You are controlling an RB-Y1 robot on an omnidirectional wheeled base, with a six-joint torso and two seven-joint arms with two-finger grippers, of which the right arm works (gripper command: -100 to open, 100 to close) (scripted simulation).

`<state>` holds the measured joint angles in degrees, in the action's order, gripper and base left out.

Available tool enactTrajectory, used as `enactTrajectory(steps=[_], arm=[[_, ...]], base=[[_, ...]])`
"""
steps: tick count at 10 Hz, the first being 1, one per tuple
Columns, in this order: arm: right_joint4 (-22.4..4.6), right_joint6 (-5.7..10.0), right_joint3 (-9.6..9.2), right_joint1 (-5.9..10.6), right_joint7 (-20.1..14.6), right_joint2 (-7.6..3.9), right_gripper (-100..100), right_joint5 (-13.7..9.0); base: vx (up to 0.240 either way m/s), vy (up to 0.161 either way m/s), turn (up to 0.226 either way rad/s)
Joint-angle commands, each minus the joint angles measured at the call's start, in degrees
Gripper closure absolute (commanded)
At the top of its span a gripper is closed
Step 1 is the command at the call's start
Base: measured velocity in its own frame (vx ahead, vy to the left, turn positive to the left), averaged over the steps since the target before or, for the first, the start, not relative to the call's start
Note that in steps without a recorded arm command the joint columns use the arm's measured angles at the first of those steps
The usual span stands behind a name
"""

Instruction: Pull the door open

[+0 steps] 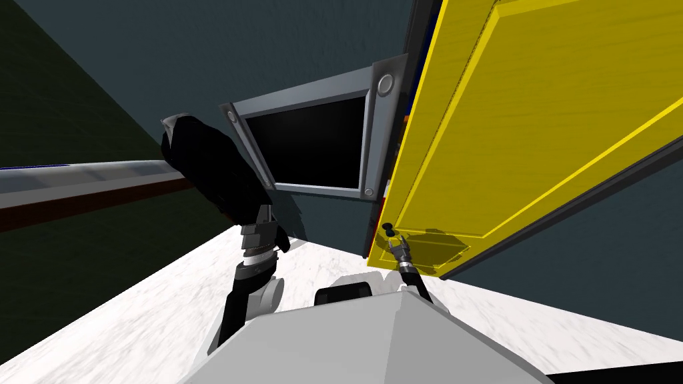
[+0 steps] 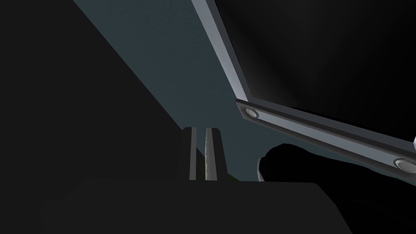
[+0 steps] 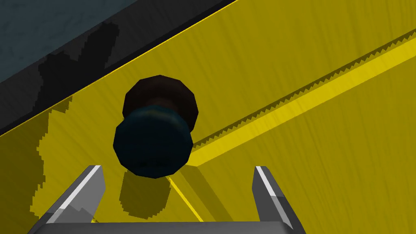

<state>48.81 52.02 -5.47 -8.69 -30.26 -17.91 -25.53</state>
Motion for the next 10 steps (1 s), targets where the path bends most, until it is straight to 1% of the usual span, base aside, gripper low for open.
enactTrajectory(steps=[1, 2, 3, 4, 5, 6, 7, 8, 9, 10], arm=[[0.50, -0.37, -0.76, 0.14, -2.86, 0.34, -100, -1.93], [0.50, -0.37, -0.76, 0.14, -3.85, 0.34, -100, -1.93], [0.88, -0.62, -1.27, 0.18, -5.83, 0.55, -100, -3.22], [0.88, -0.62, -1.27, 0.18, -6.23, 0.55, -100, -3.22], [1.26, -0.86, -1.78, 0.23, -8.53, 0.76, -100, -4.52], [1.64, -1.10, -2.28, 0.27, -9.97, 0.98, -100, -5.81], [1.64, -1.10, -2.28, 0.27, -10.99, 0.98, -100, -5.81], [2.02, -1.34, -2.78, 0.32, -12.98, 1.19, -100, -7.07], [2.02, -1.34, -2.78, 0.32, -13.37, 1.19, -100, -7.07], [2.39, -1.58, -3.27, 0.36, -15.63, 1.39, -100, -8.33]], base=[[-0.074, -0.021, 0.071], [-0.060, -0.017, 0.035], [-0.059, -0.017, 0.049], [-0.043, -0.013, 0.029], [-0.055, -0.010, 0.046], [-0.078, -0.024, 0.077], [-0.058, -0.027, 0.043], [-0.060, -0.018, 0.047], [-0.045, -0.007, 0.023], [-0.049, -0.012, 0.049]])
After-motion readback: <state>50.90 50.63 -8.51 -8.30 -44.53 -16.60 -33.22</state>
